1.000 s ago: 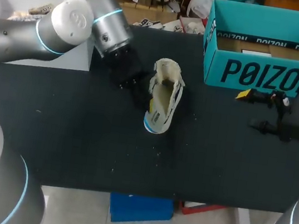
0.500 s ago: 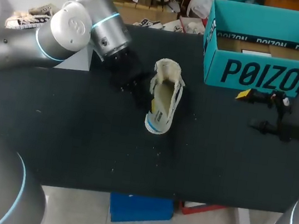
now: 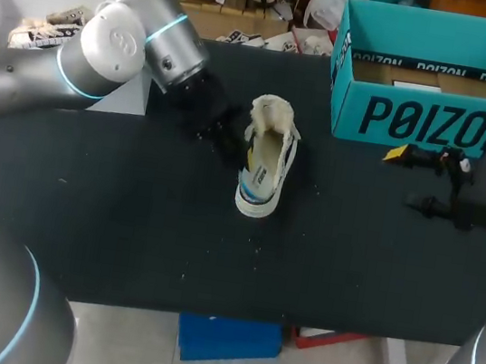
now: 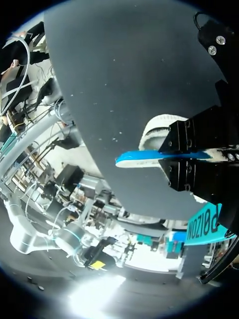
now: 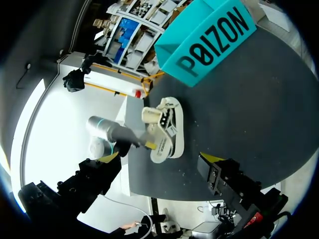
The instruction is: Take the shoe out of the shoebox, open the shoe tongue, remove and reinsert the insole, then place the shoe into the shoebox
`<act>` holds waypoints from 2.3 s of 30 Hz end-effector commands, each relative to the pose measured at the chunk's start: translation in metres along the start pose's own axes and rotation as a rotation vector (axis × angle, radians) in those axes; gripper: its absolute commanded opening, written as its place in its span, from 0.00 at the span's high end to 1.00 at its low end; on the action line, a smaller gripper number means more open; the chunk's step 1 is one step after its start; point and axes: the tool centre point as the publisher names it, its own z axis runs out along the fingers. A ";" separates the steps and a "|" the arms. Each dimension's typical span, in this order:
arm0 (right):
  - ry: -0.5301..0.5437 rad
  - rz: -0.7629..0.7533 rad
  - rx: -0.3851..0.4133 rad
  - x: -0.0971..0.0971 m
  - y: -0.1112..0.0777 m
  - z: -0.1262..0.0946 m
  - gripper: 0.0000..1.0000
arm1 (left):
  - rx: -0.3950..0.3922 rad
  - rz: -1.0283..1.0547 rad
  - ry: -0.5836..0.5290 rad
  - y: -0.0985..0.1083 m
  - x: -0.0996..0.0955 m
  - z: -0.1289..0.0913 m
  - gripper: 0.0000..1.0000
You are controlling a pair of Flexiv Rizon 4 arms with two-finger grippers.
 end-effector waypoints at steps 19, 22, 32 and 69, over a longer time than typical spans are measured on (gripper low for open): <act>-0.002 0.001 -0.002 0.001 0.000 0.001 0.00 | -0.045 -0.036 0.040 0.037 -0.004 0.000 1.00; -0.002 0.001 -0.002 0.001 0.000 0.001 0.00 | -0.052 -0.038 0.045 0.038 -0.004 -0.002 1.00; -0.002 0.001 -0.002 0.001 0.000 0.001 0.00 | -0.020 -0.003 0.039 0.007 -0.015 -0.009 0.42; -0.002 0.001 -0.002 0.001 0.000 0.001 0.00 | -0.018 -0.042 0.277 -0.021 0.016 0.007 1.00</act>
